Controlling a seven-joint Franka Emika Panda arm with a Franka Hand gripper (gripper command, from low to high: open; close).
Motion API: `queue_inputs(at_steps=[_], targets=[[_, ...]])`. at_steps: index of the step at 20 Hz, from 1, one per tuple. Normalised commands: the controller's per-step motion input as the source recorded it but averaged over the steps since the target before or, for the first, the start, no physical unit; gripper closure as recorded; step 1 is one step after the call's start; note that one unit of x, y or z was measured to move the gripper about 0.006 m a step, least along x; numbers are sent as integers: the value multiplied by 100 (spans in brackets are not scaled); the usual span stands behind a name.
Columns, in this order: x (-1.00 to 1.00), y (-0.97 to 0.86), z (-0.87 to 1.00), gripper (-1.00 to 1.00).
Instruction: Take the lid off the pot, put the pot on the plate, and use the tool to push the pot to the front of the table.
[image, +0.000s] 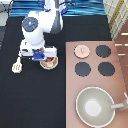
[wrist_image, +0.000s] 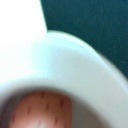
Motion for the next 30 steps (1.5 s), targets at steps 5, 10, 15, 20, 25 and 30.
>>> queue_inputs(at_steps=[5,10,15,20,25,30], targets=[[-7,-38,96,-100],[-3,-98,52,-100],[-9,-100,23,-100],[-18,-100,4,-100],[-29,-90,-39,-100],[15,-46,-58,-100]])
